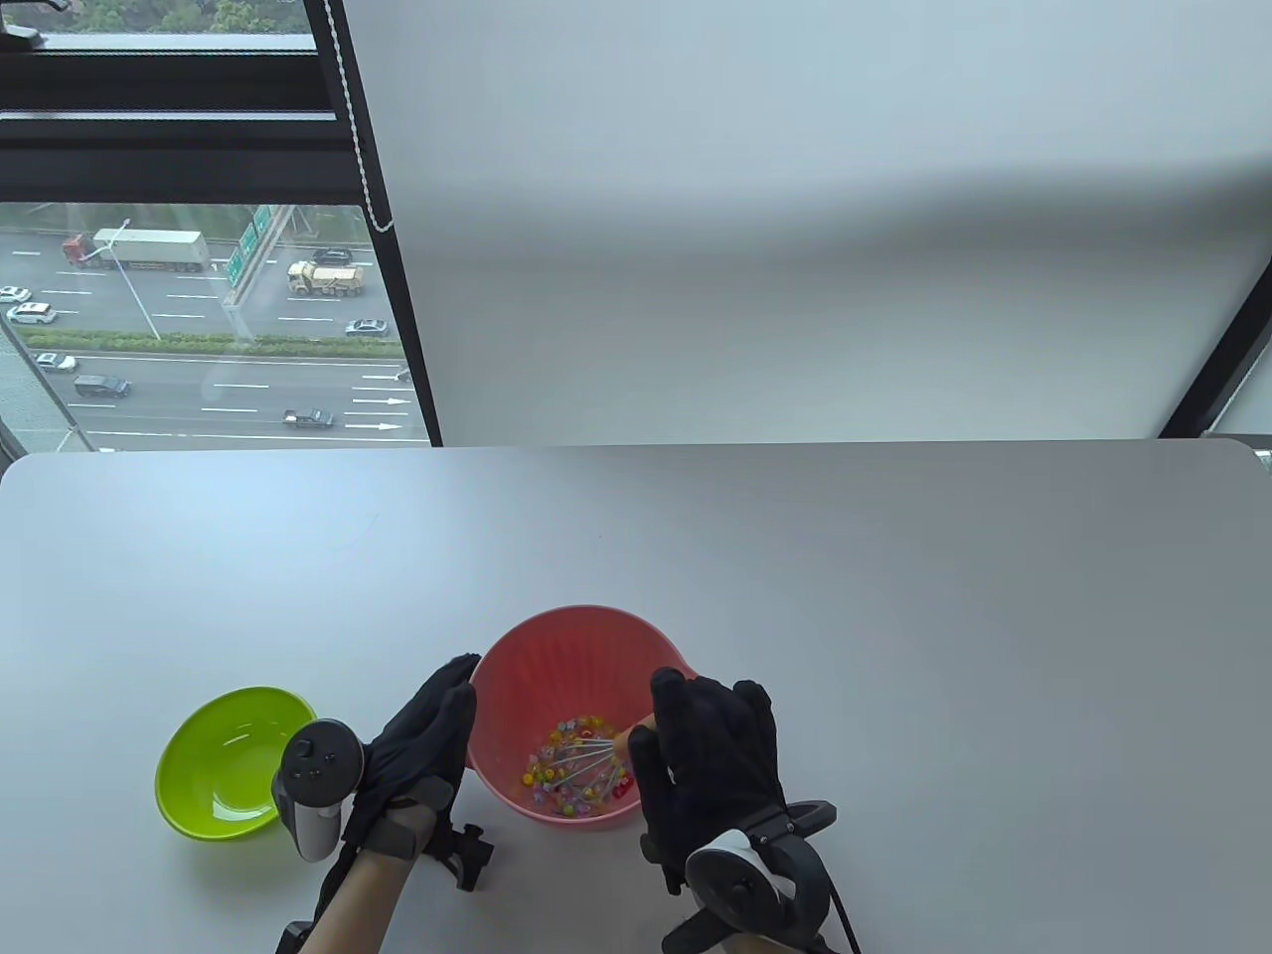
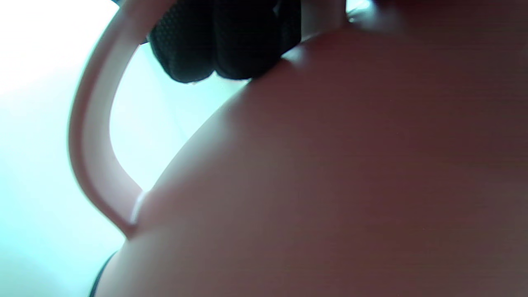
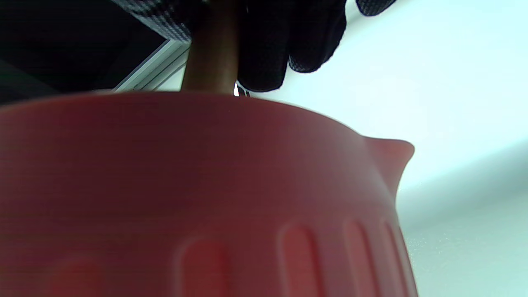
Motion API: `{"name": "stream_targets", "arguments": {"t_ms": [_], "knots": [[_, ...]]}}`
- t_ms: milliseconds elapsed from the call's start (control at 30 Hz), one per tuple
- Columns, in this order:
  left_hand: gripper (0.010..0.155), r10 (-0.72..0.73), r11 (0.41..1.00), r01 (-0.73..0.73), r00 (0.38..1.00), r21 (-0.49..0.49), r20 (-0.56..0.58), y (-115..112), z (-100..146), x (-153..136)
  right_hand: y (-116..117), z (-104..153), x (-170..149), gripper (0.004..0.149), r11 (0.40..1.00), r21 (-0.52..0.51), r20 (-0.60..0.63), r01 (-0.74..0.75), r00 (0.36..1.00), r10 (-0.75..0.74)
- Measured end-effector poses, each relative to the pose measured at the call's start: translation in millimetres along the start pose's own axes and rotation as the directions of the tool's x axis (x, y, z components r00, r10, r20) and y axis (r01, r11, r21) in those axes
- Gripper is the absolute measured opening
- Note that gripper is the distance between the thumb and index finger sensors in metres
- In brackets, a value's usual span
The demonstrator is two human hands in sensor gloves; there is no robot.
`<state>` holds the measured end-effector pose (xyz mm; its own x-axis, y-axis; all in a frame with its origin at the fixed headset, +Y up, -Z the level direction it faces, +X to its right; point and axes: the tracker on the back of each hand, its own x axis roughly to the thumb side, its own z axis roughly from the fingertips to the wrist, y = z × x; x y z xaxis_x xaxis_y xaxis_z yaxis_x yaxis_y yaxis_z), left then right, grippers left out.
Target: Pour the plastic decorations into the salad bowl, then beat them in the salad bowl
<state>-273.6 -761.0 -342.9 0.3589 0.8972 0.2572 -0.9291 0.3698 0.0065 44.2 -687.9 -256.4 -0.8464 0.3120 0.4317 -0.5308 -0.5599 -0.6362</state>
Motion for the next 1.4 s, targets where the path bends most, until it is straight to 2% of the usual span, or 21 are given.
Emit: {"name": "stream_targets", "arguments": {"t_ms": [167, 700, 1033, 1400], "knots": [[0.066, 0.0, 1.0, 0.0, 1.0, 0.0, 0.0, 0, 0, 0, 6, 2, 6, 0.059, 1.0, 0.018, 0.027, -0.021, 0.999, 0.02], [0.066, 0.002, 1.0, -0.002, 1.0, 0.0, -0.001, 0, 0, 0, 2, 1, 12, 0.056, 0.99, -0.021, 0.131, -0.139, 0.981, 0.14], [0.066, 0.002, 1.0, -0.002, 1.0, 0.0, -0.001, 0, 0, 0, -5, -1, 7, 0.056, 0.99, -0.049, 0.114, -0.134, 0.984, 0.139], [0.066, 0.002, 1.0, -0.002, 1.0, 0.0, -0.001, 0, 0, 0, -6, -2, 2, 0.058, 0.999, -0.024, 0.04, -0.041, 0.998, 0.042]]}}
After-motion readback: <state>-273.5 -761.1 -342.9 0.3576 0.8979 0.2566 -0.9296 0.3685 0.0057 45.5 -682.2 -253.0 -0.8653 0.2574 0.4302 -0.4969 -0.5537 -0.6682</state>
